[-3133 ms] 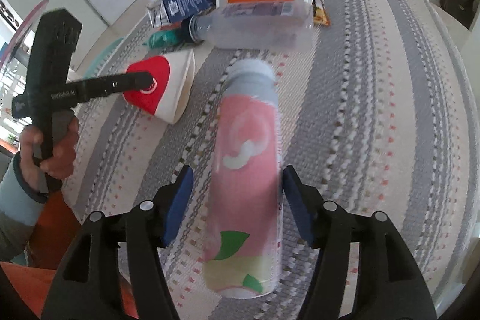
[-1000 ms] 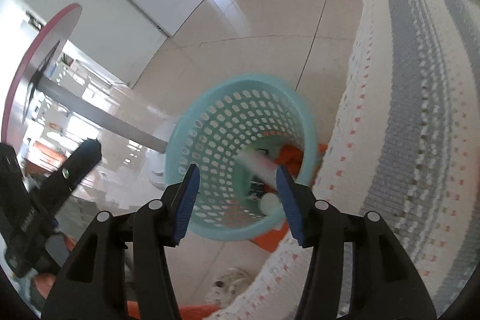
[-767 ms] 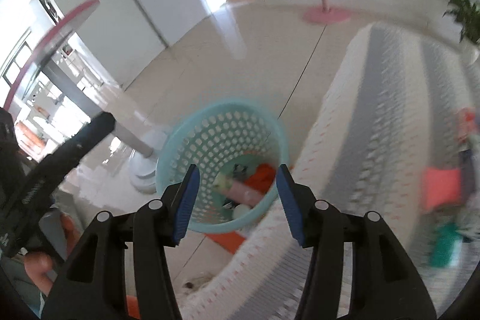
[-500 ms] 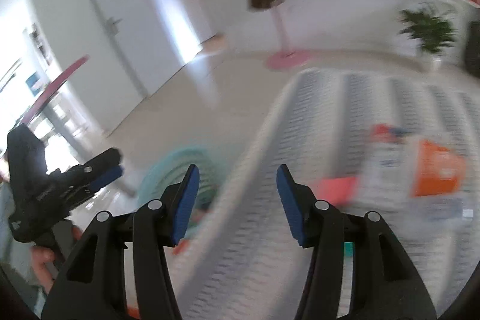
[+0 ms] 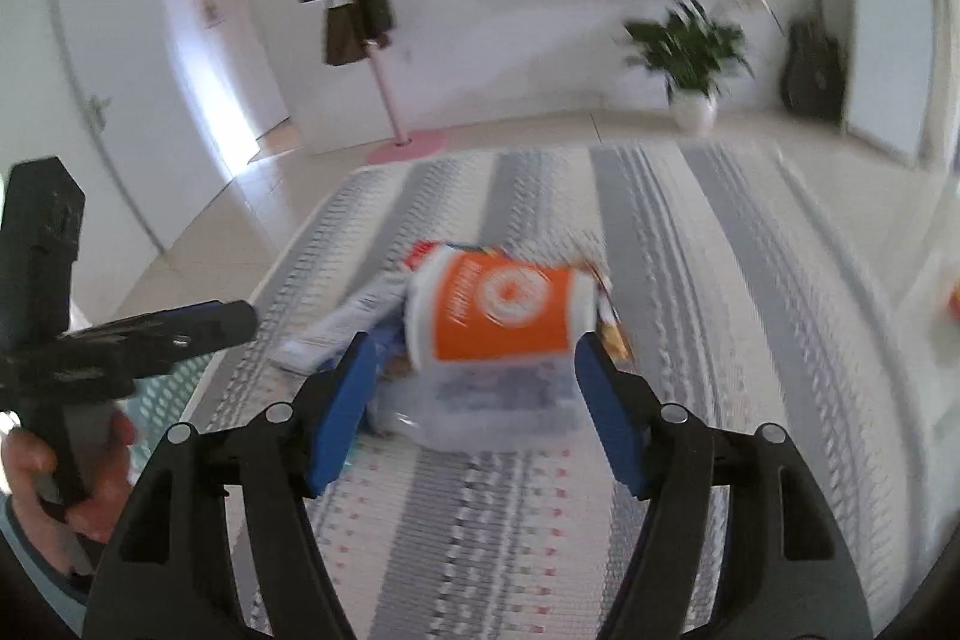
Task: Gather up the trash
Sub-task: 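Grasp the white milk carton with the left tool while the right tool grasps the clear bottle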
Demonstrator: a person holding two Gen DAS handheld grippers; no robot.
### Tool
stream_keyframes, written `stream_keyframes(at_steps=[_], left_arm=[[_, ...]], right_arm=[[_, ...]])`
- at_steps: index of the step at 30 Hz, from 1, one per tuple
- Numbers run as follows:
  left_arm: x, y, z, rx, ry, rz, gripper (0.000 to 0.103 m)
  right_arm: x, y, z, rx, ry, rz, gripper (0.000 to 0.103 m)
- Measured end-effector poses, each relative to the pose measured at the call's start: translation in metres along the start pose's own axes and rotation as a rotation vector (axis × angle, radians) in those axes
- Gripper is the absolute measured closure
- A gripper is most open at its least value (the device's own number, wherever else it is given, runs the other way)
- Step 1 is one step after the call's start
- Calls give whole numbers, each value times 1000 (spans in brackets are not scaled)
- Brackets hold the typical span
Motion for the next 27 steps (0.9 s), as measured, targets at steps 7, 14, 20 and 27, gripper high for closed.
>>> stream_keyframes(at_steps=[7, 14, 20, 27], left_arm=[[-1, 0, 47, 6, 132, -23, 15], [6, 6, 67, -106, 184, -13, 25], [16, 20, 64, -110, 198, -19, 51], [19, 36, -20, -98, 55, -13, 51]], right_arm=[[22, -28, 33, 22, 74, 22, 32], [14, -19, 59, 26, 102, -15, 32], [23, -21, 78, -16, 157, -3, 34], [39, -7, 57, -95, 171, -9, 52]])
Point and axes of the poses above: each gripper's, at about its wrist camera, not at the fingertips, and z roughly the way its jaws point, y to its left, x to its underside, the point moved 7 cm from there along z, roughly the way its jaws point, and after that the axes turned 6 degrees about x, right-handed, at the moved point
